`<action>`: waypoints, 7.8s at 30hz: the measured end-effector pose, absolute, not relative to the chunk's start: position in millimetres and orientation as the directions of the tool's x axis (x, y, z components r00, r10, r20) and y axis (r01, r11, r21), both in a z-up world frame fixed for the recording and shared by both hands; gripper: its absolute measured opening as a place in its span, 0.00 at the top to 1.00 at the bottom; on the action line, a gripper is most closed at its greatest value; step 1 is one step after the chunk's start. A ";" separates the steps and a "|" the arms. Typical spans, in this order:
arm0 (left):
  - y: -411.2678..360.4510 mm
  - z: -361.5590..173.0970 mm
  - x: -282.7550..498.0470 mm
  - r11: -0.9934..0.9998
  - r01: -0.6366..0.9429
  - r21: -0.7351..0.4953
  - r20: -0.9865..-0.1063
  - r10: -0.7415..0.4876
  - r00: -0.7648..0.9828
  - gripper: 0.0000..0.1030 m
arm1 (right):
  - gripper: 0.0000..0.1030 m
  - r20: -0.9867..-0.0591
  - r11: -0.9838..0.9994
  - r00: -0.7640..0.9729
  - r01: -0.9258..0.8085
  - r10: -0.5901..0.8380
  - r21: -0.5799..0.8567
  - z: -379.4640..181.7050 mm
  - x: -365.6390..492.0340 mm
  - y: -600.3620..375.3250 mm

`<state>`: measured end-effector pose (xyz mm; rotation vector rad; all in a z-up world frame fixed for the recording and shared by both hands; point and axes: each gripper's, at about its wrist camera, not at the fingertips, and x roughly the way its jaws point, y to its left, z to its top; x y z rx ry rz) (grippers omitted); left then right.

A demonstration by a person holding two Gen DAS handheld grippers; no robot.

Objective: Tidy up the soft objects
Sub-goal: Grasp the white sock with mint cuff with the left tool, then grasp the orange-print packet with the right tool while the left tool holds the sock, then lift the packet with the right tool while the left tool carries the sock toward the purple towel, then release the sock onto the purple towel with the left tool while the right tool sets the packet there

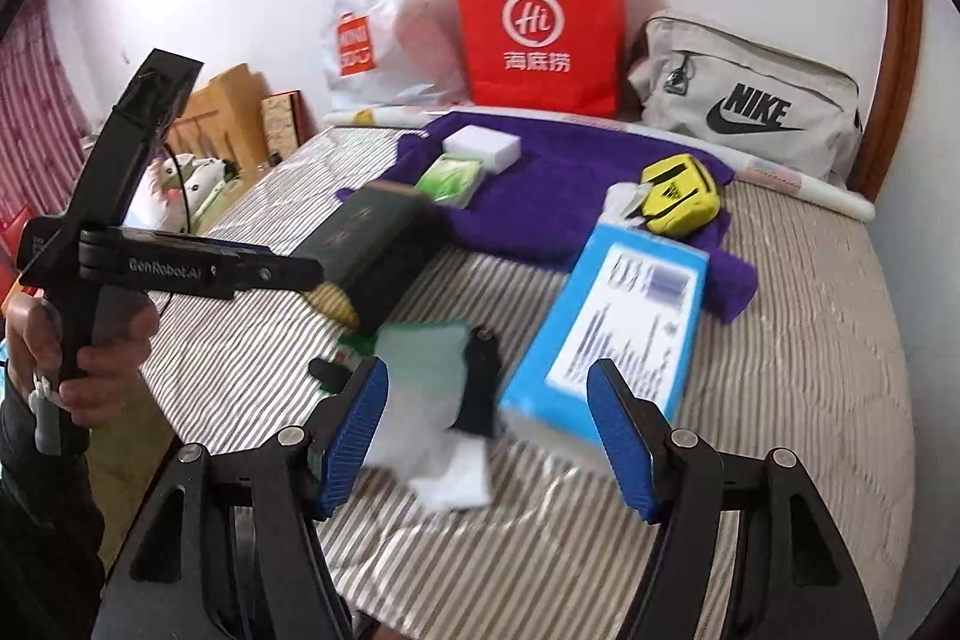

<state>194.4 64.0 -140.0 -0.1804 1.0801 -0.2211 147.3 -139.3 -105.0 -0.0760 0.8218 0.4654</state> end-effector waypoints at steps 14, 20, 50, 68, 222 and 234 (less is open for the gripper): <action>-1.5 -175.9 176.5 0.956 0.198 -0.214 -0.877 -0.278 0.391 0.23 | 0.34 -0.727 0.914 0.585 -0.378 0.359 0.148 -141.1 103.9 -175.6; -24.2 -194.5 184.0 0.965 0.219 -0.146 -0.896 -0.223 0.384 0.25 | 0.34 -0.730 0.925 0.584 -0.331 0.354 0.184 -151.6 100.9 -196.4; 91.1 -157.5 142.0 0.994 0.031 -0.100 -0.818 -0.100 0.566 0.74 | 0.34 -0.731 0.894 0.560 -0.421 0.390 0.155 -150.4 110.7 -140.0; 140.9 -210.5 163.4 0.978 -0.040 -0.204 -0.838 -0.153 0.524 0.71 | 0.34 -0.731 0.857 0.570 -0.515 0.376 0.040 -175.2 156.3 -66.7; 51.8 -115.5 396.3 0.957 0.119 -0.265 -0.783 -0.285 0.553 0.80 | 0.96 -0.676 0.926 0.649 -0.352 0.348 0.139 -108.2 351.4 -155.6; 30.4 -153.7 432.2 0.952 0.161 -0.260 -0.838 -0.305 0.453 0.80 | 0.96 -0.751 0.934 0.577 -0.325 0.321 0.150 -143.6 379.1 -155.4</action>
